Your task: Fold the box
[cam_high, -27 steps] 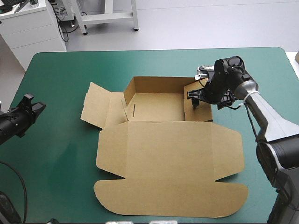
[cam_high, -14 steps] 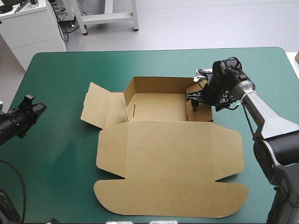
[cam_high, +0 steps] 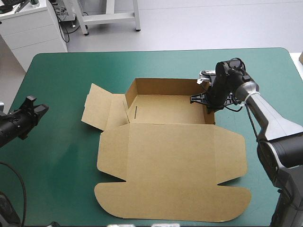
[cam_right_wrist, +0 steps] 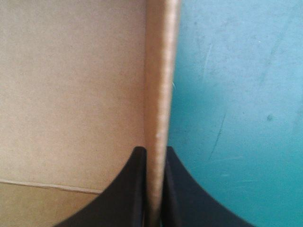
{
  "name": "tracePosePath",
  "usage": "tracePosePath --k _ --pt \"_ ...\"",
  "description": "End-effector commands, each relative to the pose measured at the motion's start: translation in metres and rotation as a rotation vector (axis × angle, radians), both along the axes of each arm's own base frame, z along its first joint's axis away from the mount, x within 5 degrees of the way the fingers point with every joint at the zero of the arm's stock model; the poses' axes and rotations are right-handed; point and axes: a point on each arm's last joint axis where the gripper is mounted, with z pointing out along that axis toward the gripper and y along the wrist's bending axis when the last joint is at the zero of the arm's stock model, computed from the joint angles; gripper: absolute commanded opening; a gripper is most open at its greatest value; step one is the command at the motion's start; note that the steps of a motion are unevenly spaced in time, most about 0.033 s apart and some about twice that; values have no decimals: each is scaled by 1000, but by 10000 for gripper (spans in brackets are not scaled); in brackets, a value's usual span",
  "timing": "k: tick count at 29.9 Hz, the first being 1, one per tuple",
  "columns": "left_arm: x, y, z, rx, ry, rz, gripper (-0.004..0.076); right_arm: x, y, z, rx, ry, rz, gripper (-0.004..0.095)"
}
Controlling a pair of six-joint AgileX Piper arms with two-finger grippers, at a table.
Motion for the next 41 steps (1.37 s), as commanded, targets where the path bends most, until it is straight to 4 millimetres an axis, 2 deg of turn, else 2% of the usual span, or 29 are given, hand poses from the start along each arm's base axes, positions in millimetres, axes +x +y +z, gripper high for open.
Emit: tracePosePath --k 1,5,9,12,16,20,24,30,33,35,39,41 --pt "2 -7 18 -20 -74 -19 -32 -8 -3 28 13 -53 18 -8" --pt "1 -8 17 4 -67 -32 -32 -9 0 38 53 -77 41 -8" --pt "1 -8 17 16 -66 -34 -32 -19 -3 64 53 -151 81 -8" --pt "2 -9 17 32 -71 -45 -32 -40 -9 98 68 -240 87 -8" --pt "2 -9 17 38 -73 -50 -32 -76 -17 144 127 -365 86 -8" --pt "2 -9 17 56 -79 -60 -32 -108 -22 176 195 -453 95 -8" --pt "1 -11 17 51 -85 -83 -32 -125 -26 192 208 -507 107 -8" --pt "0 -16 19 156 -145 -184 -17 -130 -21 195 227 -526 217 -8" --pt "-2 -20 18 168 -153 -245 59 -131 -19 195 255 -520 215 -8" --pt "-2 -21 18 187 -162 -272 178 -131 -19 195 262 -516 201 -8" --pt "-1 -24 18 160 -149 -270 484 -130 -20 195 256 -517 200 -8" --pt "-1 -30 17 167 -144 -306 537 -130 -20 195 256 -517 200 -8"
